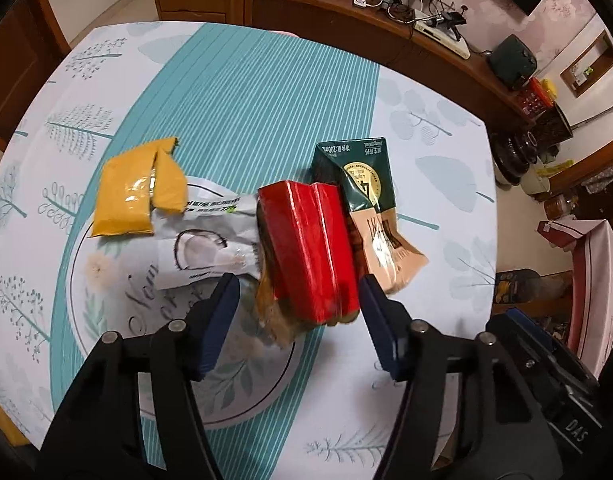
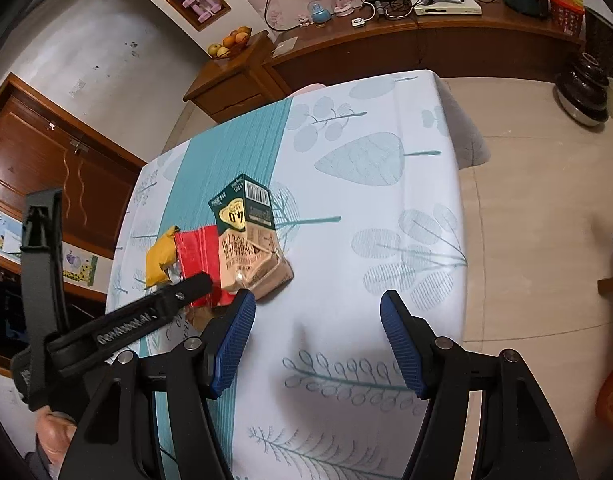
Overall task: Collect trash
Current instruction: 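Grasp the red box with the left gripper while the right gripper grasps the green-brown milk carton, then lift the red box and milk carton off the table with both grippers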
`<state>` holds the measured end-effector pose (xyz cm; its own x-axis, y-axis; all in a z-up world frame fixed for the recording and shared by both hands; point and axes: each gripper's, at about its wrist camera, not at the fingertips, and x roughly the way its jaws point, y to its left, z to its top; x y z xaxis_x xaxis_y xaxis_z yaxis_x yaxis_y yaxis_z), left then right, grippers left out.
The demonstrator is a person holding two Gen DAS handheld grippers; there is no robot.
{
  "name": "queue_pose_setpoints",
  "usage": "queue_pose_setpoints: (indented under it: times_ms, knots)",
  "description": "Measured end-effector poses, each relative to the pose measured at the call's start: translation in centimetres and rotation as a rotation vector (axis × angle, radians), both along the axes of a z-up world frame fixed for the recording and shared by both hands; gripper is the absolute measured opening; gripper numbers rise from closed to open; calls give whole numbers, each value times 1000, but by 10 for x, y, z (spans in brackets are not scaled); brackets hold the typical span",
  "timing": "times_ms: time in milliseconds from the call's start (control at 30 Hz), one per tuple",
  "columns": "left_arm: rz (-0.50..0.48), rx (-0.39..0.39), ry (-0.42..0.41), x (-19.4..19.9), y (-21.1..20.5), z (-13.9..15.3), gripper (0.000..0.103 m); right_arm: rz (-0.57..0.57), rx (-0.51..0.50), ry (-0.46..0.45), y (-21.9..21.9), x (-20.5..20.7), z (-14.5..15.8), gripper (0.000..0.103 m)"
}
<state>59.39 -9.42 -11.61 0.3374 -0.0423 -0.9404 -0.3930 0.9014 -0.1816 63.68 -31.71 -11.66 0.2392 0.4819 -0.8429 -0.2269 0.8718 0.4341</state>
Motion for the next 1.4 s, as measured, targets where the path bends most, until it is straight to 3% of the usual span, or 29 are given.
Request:
queue_pose_setpoints:
  times_ms: [167, 233, 367, 467, 500, 867, 933, 1000, 1067, 1233, 1400]
  knots:
    - [-4, -5, 15, 9, -3, -12, 57, 39, 9, -4, 19, 11, -3, 66]
    - [-8, -19, 26, 12, -2, -19, 48, 58, 8, -1, 28, 14, -6, 66]
    - [-11, -50, 12, 11, -1, -24, 46, 97, 1, 9, 47, 19, -14, 66]
    - [-26, -48, -2, 7, 0, -22, 39, 120, -9, 13, 59, 24, -20, 66]
    - [-26, -45, -1, 5, 2, -21, 29, 131, -11, 15, 64, 26, -23, 66]
    - [-20, -110, 27, -41, 29, -21, 26, 241, -103, 12, 119, 39, -54, 66]
    - [-22, -136, 36, -48, 31, -22, 26, 259, -122, -25, 126, 37, -55, 66]
    - [-32, -160, 45, -55, 31, -23, 26, 282, -152, -55, 133, 35, -57, 59]
    - [-36, -180, 53, -60, 30, -23, 28, 298, -154, -66, 137, 31, -58, 54]
    - [-10, -216, 64, -69, 34, -23, 56, 308, -154, -86, 138, 18, -58, 53]
    - [20, -232, 60, -69, 38, -24, 61, 302, -146, -90, 130, 5, -57, 52]
